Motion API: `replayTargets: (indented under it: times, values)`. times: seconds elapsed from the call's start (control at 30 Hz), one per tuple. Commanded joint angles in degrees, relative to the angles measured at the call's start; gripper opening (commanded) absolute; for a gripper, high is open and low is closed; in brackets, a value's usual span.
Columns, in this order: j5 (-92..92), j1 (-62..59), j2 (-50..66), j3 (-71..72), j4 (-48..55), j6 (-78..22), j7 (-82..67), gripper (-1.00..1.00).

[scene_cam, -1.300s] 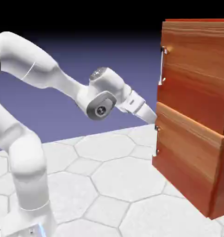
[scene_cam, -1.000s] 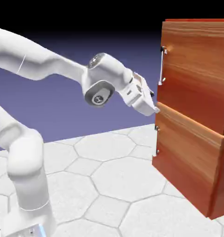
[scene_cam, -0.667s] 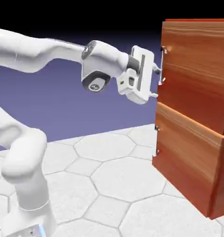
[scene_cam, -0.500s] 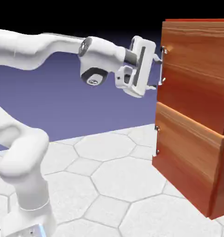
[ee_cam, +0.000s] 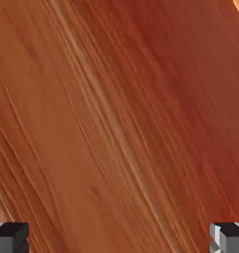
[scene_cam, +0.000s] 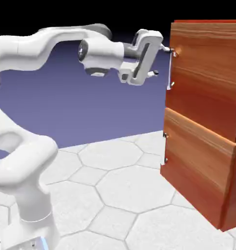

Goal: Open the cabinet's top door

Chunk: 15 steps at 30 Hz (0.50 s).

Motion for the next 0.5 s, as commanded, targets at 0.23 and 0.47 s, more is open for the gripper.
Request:
replayTargets:
  times: [0.23,0.47]
  values:
    - [19.9,-8.4,-2.9,8.9,5.2,-0.3,10.5,0.00]
    - [37.4,-15.8,-5.4,16.7,9.8,-0.6,19.8,0.00]
